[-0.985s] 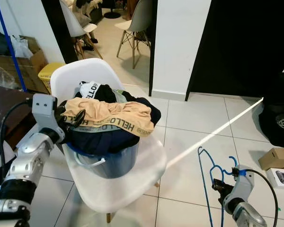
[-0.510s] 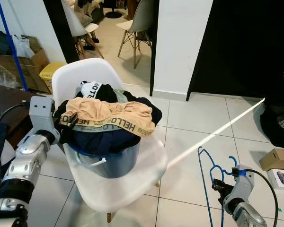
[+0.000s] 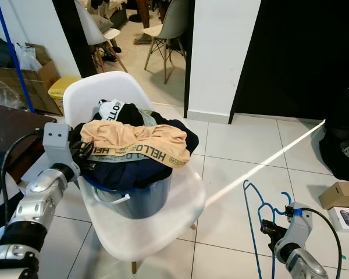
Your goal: Hang hanger
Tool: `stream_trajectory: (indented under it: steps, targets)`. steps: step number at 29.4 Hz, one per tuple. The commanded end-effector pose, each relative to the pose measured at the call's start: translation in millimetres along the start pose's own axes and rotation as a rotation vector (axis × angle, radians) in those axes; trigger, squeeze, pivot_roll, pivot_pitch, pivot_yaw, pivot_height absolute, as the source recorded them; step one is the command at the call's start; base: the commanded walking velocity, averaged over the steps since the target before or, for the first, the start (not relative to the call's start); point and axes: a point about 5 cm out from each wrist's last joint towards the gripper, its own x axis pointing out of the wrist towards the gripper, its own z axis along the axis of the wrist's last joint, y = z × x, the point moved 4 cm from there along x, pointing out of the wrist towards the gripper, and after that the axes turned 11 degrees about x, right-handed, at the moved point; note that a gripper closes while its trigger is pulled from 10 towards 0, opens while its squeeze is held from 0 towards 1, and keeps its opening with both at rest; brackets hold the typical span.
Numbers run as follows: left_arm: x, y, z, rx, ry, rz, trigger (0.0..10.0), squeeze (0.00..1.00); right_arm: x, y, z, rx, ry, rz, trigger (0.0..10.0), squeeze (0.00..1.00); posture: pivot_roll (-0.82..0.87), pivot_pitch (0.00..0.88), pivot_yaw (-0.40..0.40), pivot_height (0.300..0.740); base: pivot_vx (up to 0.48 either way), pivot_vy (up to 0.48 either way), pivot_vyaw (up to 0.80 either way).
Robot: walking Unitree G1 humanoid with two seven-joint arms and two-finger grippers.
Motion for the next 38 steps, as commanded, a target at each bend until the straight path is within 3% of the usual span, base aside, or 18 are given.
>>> stream_trajectory:
  steps: [1, 7, 9, 10, 11, 12, 15, 16, 17, 21, 25, 27, 30, 36, 38]
  targets:
    - [-0.4, -2.7, -7.2, -0.010, 0.028, -0.007, 0.8, 0.00, -3.8, -5.1, -5.3, 0.013, 0.009, -0.018, 10.0, 0.00, -0.02, 0.159, -0.009, 0.740, 0.000, 0.000, 0.00]
    - [0.6, 2.2, -1.6, -0.039, 0.009, 0.005, 0.6, 0.00, -3.6, -4.9, -5.2, 0.013, 0.009, -0.017, 10.0, 0.00, -0.02, 0.158, -0.009, 0.740, 0.000, 0.000, 0.00]
    - [5.3, 4.4, 31.5, -0.187, -0.109, -0.018, 0.3, 0.00, -3.5, -4.9, -5.0, 0.012, 0.010, -0.017, 10.0, 0.00, -0.02, 0.158, -0.012, 0.740, 0.000, 0.000, 0.00]
    - [5.3, 4.4, 31.5, -0.187, -0.109, -0.018, 0.3, 0.00, -3.5, -4.9, -5.0, 0.012, 0.010, -0.017, 10.0, 0.00, -0.02, 0.158, -0.012, 0.740, 0.000, 0.000, 0.00]
    - [6.0, 3.4, 54.5, -0.271, -0.194, -0.054, 0.4, 0.00, -3.5, -5.1, -4.8, 0.012, 0.010, -0.017, 10.0, 0.00, -0.02, 0.157, -0.013, 0.740, 0.000, 0.000, 0.00]
    - [6.0, 3.4, 54.5, -0.271, -0.194, -0.054, 0.4, 0.00, -3.5, -5.1, -4.8, 0.012, 0.010, -0.017, 10.0, 0.00, -0.02, 0.157, -0.013, 0.740, 0.000, 0.000, 0.00]
    - [-5.9, 4.8, 144.0, -0.441, -0.500, -0.206, 0.1, 0.00, -3.5, -5.3, -5.0, 0.012, 0.013, -0.018, 10.0, 0.00, -0.01, 0.153, -0.015, 0.740, 0.000, 0.000, 0.00]
    - [-5.9, 4.8, 144.0, -0.441, -0.500, -0.206, 0.1, 0.00, -3.5, -5.3, -5.0, 0.012, 0.013, -0.018, 10.0, 0.00, -0.01, 0.153, -0.015, 0.740, 0.000, 0.000, 0.00]
    - [-15.5, 12.1, 176.9, -0.472, -0.612, -0.248, 1.0, 0.00, -3.4, -5.2, -5.5, 0.012, 0.015, -0.018, 10.0, 0.00, -0.01, 0.148, -0.014, 0.740, 0.000, 0.000, 0.00]
    - [-17.5, 16.5, 183.4, -0.476, -0.636, -0.248, 1.0, 0.00, -3.3, -5.1, -5.7, 0.012, 0.015, -0.018, 10.0, 0.00, -0.01, 0.148, -0.014, 0.740, 0.000, 0.000, 0.00]
    - [-19.1, 44.0, 190.3, -0.475, -0.660, -0.159, 0.6, 0.00, -3.1, -4.8, -6.3, 0.012, 0.015, -0.017, 10.0, 0.00, -0.01, 0.142, -0.011, 0.740, 0.000, 0.000, 0.00]
    - [-19.1, 44.0, 190.3, -0.475, -0.660, -0.159, 0.6, 0.00, -3.1, -4.8, -6.3, 0.012, 0.015, -0.017, 10.0, 0.00, -0.01, 0.142, -0.011, 0.740, 0.000, 0.000, 0.00]
    - [-26.1, 60.3, 196.1, -0.467, -0.671, -0.099, 0.8, 0.00, -3.2, -4.9, -6.4, 0.012, 0.017, -0.016, 10.0, 0.00, -0.01, 0.142, -0.014, 0.740, 0.000, 0.000, 0.00]
    - [-29.9, 64.2, 201.5, -0.463, -0.664, -0.065, 0.8, 0.00, -3.3, -4.9, -6.2, 0.012, 0.018, -0.015, 10.0, 0.00, -0.01, 0.145, -0.015, 0.740, 0.000, 0.000, 0.00]
    - [-21.6, 50.1, 187.2, -0.464, -0.574, -0.097, 0.9, 0.00, -3.2, -5.0, -6.1, 0.011, 0.019, -0.015, 10.0, 0.00, 0.00, 0.146, -0.015, 0.740, 0.000, 0.000, 0.00]
